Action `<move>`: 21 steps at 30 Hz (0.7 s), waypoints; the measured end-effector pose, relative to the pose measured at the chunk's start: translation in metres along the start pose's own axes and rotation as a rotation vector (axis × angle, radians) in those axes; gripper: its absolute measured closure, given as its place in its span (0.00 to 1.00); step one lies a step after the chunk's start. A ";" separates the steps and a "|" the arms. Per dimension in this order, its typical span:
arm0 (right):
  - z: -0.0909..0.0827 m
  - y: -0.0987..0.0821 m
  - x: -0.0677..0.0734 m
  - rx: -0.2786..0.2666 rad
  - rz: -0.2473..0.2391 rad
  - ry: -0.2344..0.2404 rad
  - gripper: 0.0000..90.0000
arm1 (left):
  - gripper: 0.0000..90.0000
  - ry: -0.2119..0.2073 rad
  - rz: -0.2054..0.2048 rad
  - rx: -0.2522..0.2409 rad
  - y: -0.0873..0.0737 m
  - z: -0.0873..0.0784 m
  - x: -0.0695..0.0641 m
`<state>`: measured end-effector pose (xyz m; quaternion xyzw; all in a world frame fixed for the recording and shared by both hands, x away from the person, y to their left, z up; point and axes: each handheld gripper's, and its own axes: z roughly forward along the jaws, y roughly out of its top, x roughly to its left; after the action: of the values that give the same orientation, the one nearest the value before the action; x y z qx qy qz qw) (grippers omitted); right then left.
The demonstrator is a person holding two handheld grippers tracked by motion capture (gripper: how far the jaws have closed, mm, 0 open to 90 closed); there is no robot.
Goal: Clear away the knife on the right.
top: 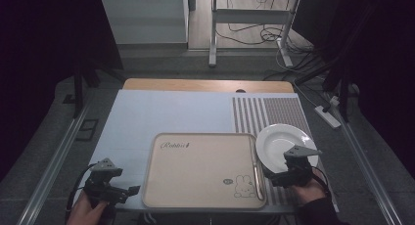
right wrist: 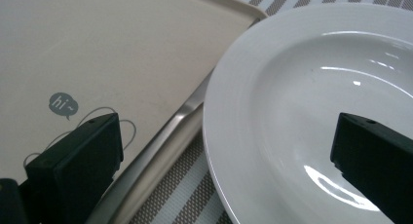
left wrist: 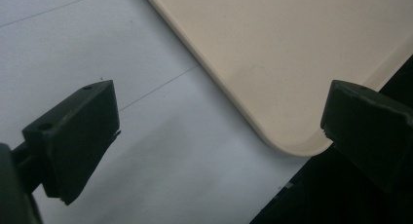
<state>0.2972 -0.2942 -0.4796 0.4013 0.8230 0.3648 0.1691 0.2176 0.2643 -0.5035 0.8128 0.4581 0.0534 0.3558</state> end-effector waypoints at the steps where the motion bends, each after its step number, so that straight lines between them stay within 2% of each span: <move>1: -0.001 -0.002 0.000 -0.002 0.001 -0.005 0.00 | 0.02 0.000 0.000 -0.001 0.000 0.000 0.000; 14: -0.019 -0.022 -0.007 0.009 0.049 -0.044 0.00 | 0.02 -0.001 0.000 -0.002 0.000 0.000 0.000; 21: -0.031 -0.029 -0.010 -0.012 0.078 -0.060 0.00 | 0.02 -0.001 -0.001 -0.003 0.000 0.000 0.000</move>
<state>0.2699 -0.3282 -0.4800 0.4429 0.7991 0.3637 0.1818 0.2173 0.2644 -0.5036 0.8121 0.4582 0.0538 0.3574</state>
